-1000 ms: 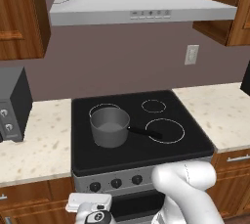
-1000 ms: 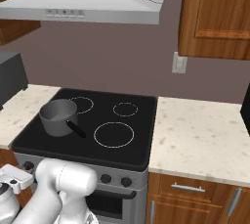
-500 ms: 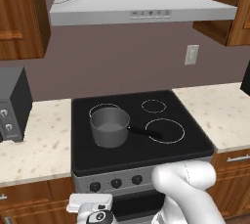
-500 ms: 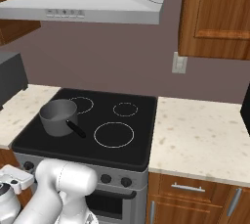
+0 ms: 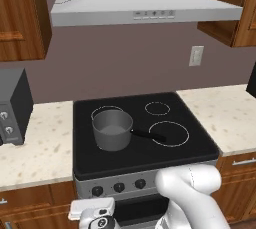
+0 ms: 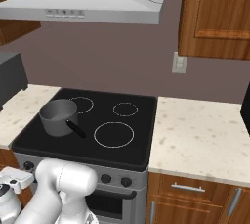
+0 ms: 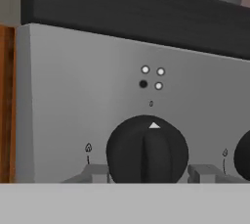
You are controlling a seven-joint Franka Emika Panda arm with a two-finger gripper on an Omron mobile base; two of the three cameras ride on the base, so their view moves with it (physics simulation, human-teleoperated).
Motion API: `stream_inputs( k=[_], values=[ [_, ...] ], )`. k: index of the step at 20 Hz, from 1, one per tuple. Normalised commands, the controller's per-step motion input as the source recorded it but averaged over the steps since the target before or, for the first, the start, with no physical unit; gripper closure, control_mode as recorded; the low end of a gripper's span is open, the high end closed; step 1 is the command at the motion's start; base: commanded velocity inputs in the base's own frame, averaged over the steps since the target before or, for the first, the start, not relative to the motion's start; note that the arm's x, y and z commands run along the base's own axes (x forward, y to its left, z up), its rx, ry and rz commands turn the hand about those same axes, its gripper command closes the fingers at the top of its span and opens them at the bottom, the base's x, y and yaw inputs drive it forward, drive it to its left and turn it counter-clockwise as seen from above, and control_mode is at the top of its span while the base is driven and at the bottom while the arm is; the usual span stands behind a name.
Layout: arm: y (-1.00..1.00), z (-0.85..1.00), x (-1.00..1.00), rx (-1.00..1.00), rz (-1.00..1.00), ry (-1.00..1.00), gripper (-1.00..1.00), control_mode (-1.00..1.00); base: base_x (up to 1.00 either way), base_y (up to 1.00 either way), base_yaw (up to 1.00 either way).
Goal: Turn on the front left burner of the stove.
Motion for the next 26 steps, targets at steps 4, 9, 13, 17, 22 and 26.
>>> stream_inputs(
  k=[4, 9, 13, 17, 22, 26],
  values=[
    [0.36, 0.13, -0.02, -0.29, 0.05, 0.0, 1.0, -1.0, 0.0, 0.0, 0.0],
    [0.26, 0.16, -0.04, -0.29, 0.0, 0.01, 1.0, -1.0, 0.0, 0.0, 0.0],
    [0.23, 0.11, 0.0, -0.28, 0.0, 0.12, 1.0, -1.0, 0.0, 0.0, 0.0],
    [0.19, 0.02, 0.0, -0.25, 0.03, 0.19, 1.0, -1.0, 0.0, 0.0, 0.0],
    [0.13, 0.0, 0.0, -0.23, 0.12, 0.18, 1.0, -1.0, 0.0, 0.0, 0.0],
    [0.13, 0.0, 0.0, -0.17, 0.2, 0.09, 1.0, -1.0, 0.0, 0.0, 0.0]
  ],
)
